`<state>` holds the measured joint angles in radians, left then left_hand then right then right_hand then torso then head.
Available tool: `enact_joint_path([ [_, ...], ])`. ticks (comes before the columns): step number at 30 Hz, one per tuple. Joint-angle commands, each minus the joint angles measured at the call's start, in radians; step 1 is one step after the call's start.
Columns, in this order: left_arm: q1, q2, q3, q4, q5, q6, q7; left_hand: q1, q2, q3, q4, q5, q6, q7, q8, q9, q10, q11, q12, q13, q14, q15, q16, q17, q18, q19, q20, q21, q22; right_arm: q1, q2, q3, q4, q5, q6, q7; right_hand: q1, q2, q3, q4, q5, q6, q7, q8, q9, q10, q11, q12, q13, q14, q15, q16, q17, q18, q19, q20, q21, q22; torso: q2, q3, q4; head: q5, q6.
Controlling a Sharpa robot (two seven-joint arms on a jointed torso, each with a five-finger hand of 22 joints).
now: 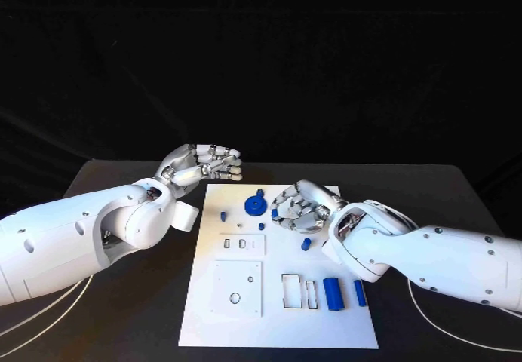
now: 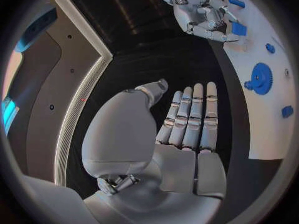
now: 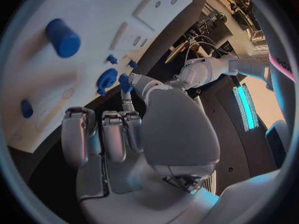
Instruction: Assemble the parts on the task board
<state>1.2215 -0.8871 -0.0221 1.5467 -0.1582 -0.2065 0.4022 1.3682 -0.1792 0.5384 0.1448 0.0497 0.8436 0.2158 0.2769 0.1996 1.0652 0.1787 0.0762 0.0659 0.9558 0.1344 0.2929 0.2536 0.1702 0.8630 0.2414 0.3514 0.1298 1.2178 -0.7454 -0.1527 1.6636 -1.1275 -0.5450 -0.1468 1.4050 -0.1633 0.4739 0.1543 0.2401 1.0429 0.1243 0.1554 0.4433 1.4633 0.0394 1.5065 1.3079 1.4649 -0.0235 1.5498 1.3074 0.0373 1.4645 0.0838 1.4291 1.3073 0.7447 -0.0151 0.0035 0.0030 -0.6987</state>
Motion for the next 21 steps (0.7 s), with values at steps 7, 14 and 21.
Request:
enact_joint_path([
  [7, 0.000, 0.009, 0.000, -0.003, 0.002, 0.021, 0.003, -0.010, 0.002, 0.002, 0.000, 0.001, -0.004, 0.028, -0.007, -0.002, 0.002, 0.005, -0.006, 0.001, 0.001, 0.006, -0.006, 0.002, 0.012, -0.003, 0.007, -0.003, -0.001, -0.035, 0.096, -0.003, -0.013, -0.119, 0.033, -0.119, -0.015, 0.001, 0.006, -0.002, 0.001, 0.014, -0.014, 0.033, 0.030, 0.061, -0.008, -0.005, 0.200, 0.091, -0.010, 0.004, 0.194, -0.001, 0.019, -0.007, 0.007, 0.166, 0.004, -0.0005, -0.0020, 0.016, -0.005],
  [14, 0.000, 0.010, 0.000, -0.003, 0.002, 0.022, 0.002, -0.010, 0.002, 0.002, 0.000, 0.001, -0.004, 0.028, -0.007, -0.002, 0.002, 0.005, -0.006, 0.001, 0.001, 0.006, -0.006, 0.002, 0.012, -0.003, 0.007, -0.003, -0.001, -0.055, 0.132, -0.005, -0.035, -0.143, 0.049, -0.150, -0.021, 0.000, 0.006, -0.002, 0.001, 0.014, -0.015, 0.035, 0.031, 0.060, -0.009, -0.007, 0.198, 0.091, -0.010, 0.003, 0.191, -0.001, 0.020, -0.007, 0.007, 0.167, 0.005, 0.0004, -0.0007, 0.018, -0.011],
  [21, 0.000, 0.010, 0.000, -0.003, 0.001, 0.023, 0.000, -0.010, 0.002, 0.002, 0.000, 0.001, -0.004, 0.028, -0.007, -0.002, 0.002, 0.005, -0.006, 0.001, 0.001, 0.006, -0.006, 0.002, 0.012, -0.003, 0.007, -0.003, -0.001, -0.065, 0.155, -0.006, -0.043, -0.164, 0.066, -0.165, -0.025, -0.002, 0.005, -0.002, 0.001, 0.013, -0.015, 0.036, 0.032, 0.059, -0.009, -0.008, 0.197, 0.091, -0.011, 0.003, 0.192, -0.001, 0.020, -0.008, 0.007, 0.167, 0.004, -0.0005, -0.0014, 0.017, -0.013],
])
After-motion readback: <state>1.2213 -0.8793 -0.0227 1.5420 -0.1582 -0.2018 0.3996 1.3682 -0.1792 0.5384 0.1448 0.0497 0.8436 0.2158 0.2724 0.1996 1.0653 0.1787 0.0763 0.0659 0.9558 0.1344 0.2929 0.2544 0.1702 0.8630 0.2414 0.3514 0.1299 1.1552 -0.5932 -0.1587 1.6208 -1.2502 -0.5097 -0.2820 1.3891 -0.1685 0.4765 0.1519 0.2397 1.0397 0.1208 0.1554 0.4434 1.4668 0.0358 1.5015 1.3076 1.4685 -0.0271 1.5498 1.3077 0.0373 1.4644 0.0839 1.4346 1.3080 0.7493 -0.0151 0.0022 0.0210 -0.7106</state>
